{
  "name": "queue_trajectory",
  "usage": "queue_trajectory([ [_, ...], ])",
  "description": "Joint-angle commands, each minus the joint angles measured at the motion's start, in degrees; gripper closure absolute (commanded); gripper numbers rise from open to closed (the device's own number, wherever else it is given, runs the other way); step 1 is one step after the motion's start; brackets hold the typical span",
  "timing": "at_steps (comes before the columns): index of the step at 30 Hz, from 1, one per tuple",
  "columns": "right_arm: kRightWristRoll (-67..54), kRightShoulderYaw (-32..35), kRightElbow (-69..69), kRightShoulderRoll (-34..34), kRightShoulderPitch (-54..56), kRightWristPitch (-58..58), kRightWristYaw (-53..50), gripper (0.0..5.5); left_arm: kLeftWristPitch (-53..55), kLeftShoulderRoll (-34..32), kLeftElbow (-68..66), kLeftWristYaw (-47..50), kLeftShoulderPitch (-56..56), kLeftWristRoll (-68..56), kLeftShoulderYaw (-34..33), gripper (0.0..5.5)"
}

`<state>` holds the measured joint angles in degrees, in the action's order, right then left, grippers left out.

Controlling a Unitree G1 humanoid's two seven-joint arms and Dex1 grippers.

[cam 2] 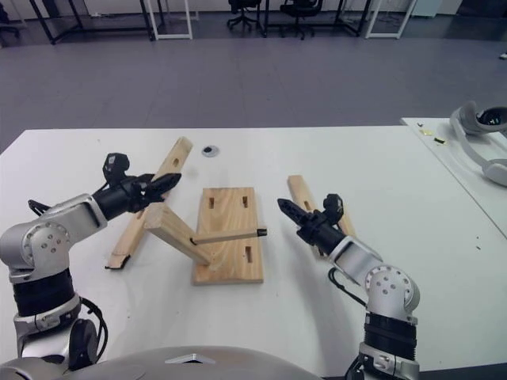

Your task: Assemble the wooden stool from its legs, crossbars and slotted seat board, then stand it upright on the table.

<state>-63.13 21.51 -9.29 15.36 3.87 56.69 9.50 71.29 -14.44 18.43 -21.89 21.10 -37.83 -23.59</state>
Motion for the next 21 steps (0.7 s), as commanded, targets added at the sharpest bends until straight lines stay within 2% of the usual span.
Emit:
queue_trajectory([
  [1, -0.4, 1.5, 2.4, 3.1, 5.4, 0.5, 0.1, 2.31, 1.1, 3.8, -4.4, 5.2, 12.4, -8.1, -9.0, 1.38],
  [5, -5.5, 5.1, 5.6, 5.4, 15.1, 1.9, -1.6, 2.31, 1.2, 5.8, -6.7, 8.2, 21.1, -15.6, -11.0, 1.38],
  [9, -16.0, 7.9, 8.1, 7.4, 28.8, 2.7, -3.7, 2.31, 1.7, 6.5, -7.2, 8.2, 25.2, -22.2, -8.6, 1.38],
  [13, -27.4, 6.8, 9.9, 6.6, 39.3, 2.4, -5.5, 1.53, 0.6, 7.4, -7.5, 7.4, 27.9, -28.3, -5.2, 1.39],
  [15, -29.6, 5.0, 10.8, 5.8, 41.5, 2.2, -7.1, 1.12, 0.2, 7.5, -7.0, 6.8, 28.5, -31.6, -3.7, 1.39],
  [21, -35.4, 2.5, 13.1, 5.5, 42.5, 1.2, -10.7, 1.08, -0.7, 6.3, -5.9, 7.3, 27.9, -39.3, 0.5, 1.39],
])
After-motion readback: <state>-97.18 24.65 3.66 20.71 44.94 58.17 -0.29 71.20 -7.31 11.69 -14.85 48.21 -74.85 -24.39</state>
